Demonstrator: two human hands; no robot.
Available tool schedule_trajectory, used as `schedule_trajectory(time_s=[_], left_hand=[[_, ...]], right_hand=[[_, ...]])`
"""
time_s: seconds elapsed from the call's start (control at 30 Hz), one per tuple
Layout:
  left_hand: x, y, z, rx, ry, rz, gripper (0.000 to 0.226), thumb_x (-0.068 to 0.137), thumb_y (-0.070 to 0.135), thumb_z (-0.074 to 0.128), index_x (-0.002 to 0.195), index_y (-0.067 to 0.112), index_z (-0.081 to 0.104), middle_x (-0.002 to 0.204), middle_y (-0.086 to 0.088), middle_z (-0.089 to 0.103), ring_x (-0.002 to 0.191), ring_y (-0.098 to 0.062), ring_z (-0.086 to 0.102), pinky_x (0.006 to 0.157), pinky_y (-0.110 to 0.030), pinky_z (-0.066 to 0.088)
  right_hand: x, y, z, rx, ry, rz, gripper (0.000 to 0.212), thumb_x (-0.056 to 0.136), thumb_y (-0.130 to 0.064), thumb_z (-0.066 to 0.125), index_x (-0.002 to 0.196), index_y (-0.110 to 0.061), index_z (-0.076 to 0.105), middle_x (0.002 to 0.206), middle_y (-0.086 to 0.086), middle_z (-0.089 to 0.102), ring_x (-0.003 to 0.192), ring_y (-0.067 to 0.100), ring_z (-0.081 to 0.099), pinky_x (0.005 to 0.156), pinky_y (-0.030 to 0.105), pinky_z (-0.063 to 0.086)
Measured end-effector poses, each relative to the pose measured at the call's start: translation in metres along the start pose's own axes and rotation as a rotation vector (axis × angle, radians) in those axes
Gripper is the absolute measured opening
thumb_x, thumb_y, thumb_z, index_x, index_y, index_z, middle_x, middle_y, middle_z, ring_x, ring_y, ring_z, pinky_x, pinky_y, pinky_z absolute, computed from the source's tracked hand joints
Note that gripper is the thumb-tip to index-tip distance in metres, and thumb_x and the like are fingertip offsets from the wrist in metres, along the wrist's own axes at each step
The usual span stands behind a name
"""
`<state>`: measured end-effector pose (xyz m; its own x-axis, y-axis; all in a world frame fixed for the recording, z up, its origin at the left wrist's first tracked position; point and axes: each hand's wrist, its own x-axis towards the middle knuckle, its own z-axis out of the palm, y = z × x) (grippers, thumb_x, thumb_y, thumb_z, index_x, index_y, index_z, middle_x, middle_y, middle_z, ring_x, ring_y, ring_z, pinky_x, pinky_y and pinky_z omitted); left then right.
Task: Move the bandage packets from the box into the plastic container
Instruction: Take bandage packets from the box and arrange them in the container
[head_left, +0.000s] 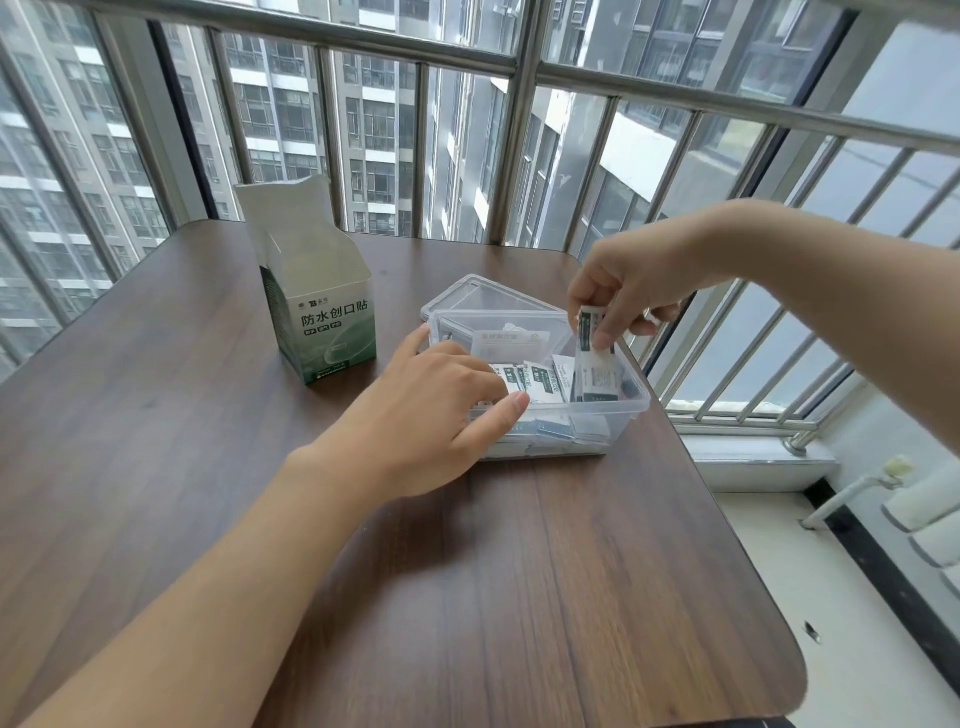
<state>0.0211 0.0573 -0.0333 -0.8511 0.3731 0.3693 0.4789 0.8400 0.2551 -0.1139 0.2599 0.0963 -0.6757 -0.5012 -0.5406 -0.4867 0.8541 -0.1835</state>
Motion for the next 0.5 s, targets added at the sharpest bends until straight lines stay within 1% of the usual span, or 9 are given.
schedule_trajectory(time_s=[0.1,0.2,0.27,0.37,0.43,0.5], left_hand=[[0.0,0.0,0.001,0.002,-0.001,0.0,0.058,0.101,0.057,0.02,0.079,0.029,0.065,0.08,0.012,0.064,0.089,-0.013,0.055,0.106,-0.044,0.034],[0.001,0.001,0.0,0.01,0.007,0.007,0.056,0.102,0.057,0.02,0.077,0.029,0.062,0.079,0.012,0.063,0.087,-0.013,0.054,0.104,-0.044,0.036],[0.001,0.001,0.0,0.005,0.01,0.009,0.051,0.102,0.056,0.021,0.076,0.032,0.058,0.079,0.013,0.062,0.087,-0.012,0.054,0.104,-0.044,0.036],[0.0,0.001,0.0,0.002,0.011,0.009,0.054,0.102,0.056,0.022,0.079,0.031,0.063,0.08,0.013,0.063,0.089,-0.011,0.054,0.106,-0.043,0.035],[0.0,0.001,0.0,-0.003,0.007,0.004,0.057,0.101,0.057,0.022,0.082,0.029,0.068,0.084,0.013,0.066,0.091,-0.011,0.055,0.108,-0.042,0.033],[-0.001,0.002,0.0,-0.006,0.0,-0.006,0.059,0.1,0.058,0.021,0.085,0.029,0.07,0.088,0.013,0.068,0.094,-0.011,0.055,0.11,-0.041,0.03]], right_hand=[[-0.007,-0.004,-0.015,0.028,-0.013,-0.036,0.005,0.091,-0.01,0.071,0.089,-0.015,0.071,0.061,-0.007,0.069,0.049,0.006,0.053,0.049,0.02,0.041],[0.0,-0.011,-0.018,0.04,-0.035,-0.062,0.006,0.092,-0.01,0.07,0.089,-0.015,0.071,0.062,-0.007,0.069,0.05,0.004,0.053,0.05,0.021,0.04],[0.012,-0.016,-0.012,0.043,-0.058,-0.053,0.004,0.092,-0.011,0.07,0.094,-0.014,0.072,0.065,-0.006,0.071,0.052,0.005,0.054,0.049,0.02,0.041],[0.029,-0.02,0.0,0.03,-0.073,-0.039,0.006,0.092,-0.012,0.072,0.097,-0.015,0.072,0.073,-0.006,0.073,0.056,0.006,0.056,0.049,0.019,0.041],[0.036,-0.022,0.007,0.014,-0.097,-0.033,0.008,0.091,-0.012,0.072,0.098,-0.015,0.071,0.075,-0.006,0.074,0.056,0.007,0.056,0.049,0.019,0.041],[0.04,-0.022,0.012,0.011,-0.105,-0.034,0.013,0.09,-0.012,0.074,0.103,-0.014,0.071,0.08,-0.002,0.075,0.056,0.007,0.057,0.049,0.019,0.042]])
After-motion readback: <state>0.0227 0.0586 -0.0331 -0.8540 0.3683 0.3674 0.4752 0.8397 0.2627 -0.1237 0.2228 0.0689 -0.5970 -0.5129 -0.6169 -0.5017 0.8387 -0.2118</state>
